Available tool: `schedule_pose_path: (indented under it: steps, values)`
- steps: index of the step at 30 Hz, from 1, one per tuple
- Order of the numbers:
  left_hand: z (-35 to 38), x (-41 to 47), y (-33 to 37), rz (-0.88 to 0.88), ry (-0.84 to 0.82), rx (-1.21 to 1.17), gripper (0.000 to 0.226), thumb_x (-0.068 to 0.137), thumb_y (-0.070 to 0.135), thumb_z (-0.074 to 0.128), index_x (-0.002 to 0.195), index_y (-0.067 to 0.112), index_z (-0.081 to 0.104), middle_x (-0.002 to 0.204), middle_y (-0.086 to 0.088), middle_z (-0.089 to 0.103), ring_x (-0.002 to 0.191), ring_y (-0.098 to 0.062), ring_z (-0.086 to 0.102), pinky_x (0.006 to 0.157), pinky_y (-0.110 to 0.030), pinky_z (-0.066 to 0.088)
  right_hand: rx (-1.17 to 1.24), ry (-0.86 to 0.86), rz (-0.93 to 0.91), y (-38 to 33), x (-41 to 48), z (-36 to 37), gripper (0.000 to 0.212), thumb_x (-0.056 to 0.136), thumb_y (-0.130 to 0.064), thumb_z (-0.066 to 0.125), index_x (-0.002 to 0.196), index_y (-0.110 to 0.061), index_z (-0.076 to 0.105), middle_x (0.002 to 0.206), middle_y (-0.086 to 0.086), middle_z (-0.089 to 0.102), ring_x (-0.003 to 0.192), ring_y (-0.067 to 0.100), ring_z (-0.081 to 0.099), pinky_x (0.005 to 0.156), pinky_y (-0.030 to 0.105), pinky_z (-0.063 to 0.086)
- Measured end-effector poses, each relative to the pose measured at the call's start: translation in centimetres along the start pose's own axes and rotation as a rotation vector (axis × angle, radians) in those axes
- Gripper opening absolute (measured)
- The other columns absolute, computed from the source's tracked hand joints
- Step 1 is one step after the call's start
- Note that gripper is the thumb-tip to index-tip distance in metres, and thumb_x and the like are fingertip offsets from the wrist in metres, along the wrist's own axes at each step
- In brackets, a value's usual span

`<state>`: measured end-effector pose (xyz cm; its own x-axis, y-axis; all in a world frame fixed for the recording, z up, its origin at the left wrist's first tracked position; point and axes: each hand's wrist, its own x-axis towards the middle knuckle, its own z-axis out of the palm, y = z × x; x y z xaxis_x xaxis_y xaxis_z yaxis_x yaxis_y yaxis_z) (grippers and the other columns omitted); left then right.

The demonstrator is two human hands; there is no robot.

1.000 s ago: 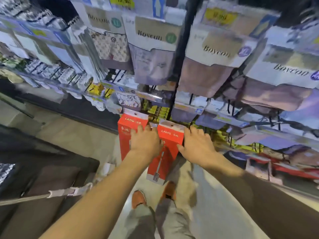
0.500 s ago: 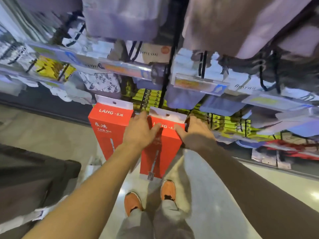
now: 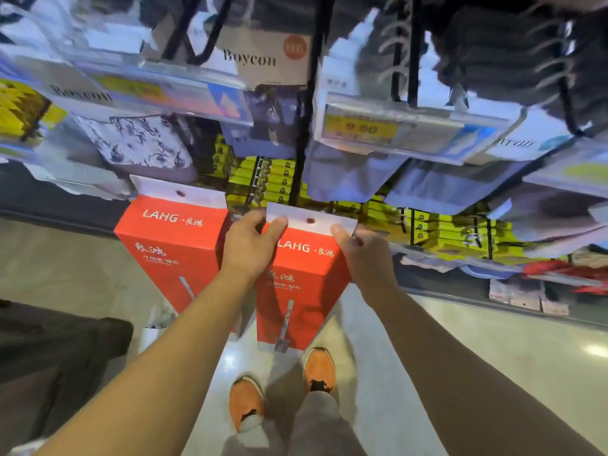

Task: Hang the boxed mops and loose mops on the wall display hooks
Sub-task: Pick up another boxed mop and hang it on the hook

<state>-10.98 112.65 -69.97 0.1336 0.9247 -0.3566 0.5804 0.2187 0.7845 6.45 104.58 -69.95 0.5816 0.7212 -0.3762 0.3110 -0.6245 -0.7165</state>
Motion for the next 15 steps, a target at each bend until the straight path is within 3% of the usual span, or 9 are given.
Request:
schedule_pose_path:
  steps: [2, 5, 7, 10, 12, 15]
  values:
    - [-0.1, -0.7, -0.2, -0.018, -0.015, -0.067, 0.009, 0.097, 0.029, 0.071, 0.096, 0.021, 0.074, 0.082, 0.008, 0.072, 0.070, -0.004, 0.063, 0.070, -0.025, 0.048, 0.059, -0.001, 0.034, 0.2, -0.8, -0.2, 0.056, 0.095, -0.034, 0.071, 0.056, -0.020, 0.034, 0.051, -0.007, 0.033, 0.049, 0.010, 0.035, 0.052, 0.028, 0.024]
    - [-0.3, -2.0, -0.5, -0.016, -0.037, -0.105, 0.014, 0.098, 0.028, 0.070, 0.106, 0.020, 0.078, 0.093, 0.008, 0.078, 0.079, -0.006, 0.067, 0.077, -0.018, 0.052, 0.136, 0.021, 0.045, 0.9, -2.3, -0.3, 0.051, 0.094, -0.033, 0.073, 0.061, -0.011, 0.042, 0.056, 0.000, 0.043, 0.051, 0.008, 0.038, 0.054, 0.030, 0.030]
    - [-0.5, -2.8, -0.6, -0.032, -0.054, -0.137, 0.009, 0.098, 0.026, 0.070, 0.099, 0.020, 0.076, 0.085, 0.013, 0.076, 0.073, -0.001, 0.065, 0.071, -0.015, 0.050, 0.172, 0.038, 0.045, 1.2, -3.4, -0.3, 0.048, 0.093, -0.033, 0.074, 0.069, 0.001, 0.048, 0.064, 0.015, 0.051, 0.055, 0.008, 0.041, 0.057, 0.034, 0.034]
    - [-0.7, -4.0, -0.8, -0.035, -0.078, -0.153, 0.009, 0.098, 0.024, 0.070, 0.099, 0.017, 0.076, 0.080, 0.012, 0.074, 0.064, 0.007, 0.062, 0.062, -0.009, 0.046, 0.201, 0.069, 0.011, 1.3, -5.1, -0.8, 0.032, 0.096, -0.022, 0.071, 0.084, 0.007, 0.064, 0.079, 0.013, 0.063, 0.063, 0.012, 0.053, 0.063, 0.038, 0.044]
    - [-1.0, -4.8, -0.9, -0.031, -0.107, -0.150, 0.011, 0.098, 0.022, 0.071, 0.100, 0.012, 0.077, 0.083, 0.003, 0.074, 0.065, 0.002, 0.062, 0.060, -0.010, 0.047, 0.206, 0.070, 0.029, 1.8, -6.2, -1.1, 0.032, 0.097, -0.019, 0.069, 0.079, 0.006, 0.062, 0.070, 0.013, 0.060, 0.058, 0.012, 0.048, 0.058, 0.040, 0.040]
    - [-1.6, -6.2, -0.8, -0.038, -0.172, -0.155, 0.013, 0.096, 0.020, 0.073, 0.101, 0.009, 0.076, 0.088, -0.008, 0.076, 0.066, -0.003, 0.064, 0.059, -0.014, 0.051, 0.200, 0.078, 0.085, 2.9, -8.2, -1.5, 0.038, 0.097, -0.026, 0.071, 0.069, -0.004, 0.056, 0.063, 0.012, 0.057, 0.057, 0.010, 0.044, 0.056, 0.031, 0.033]
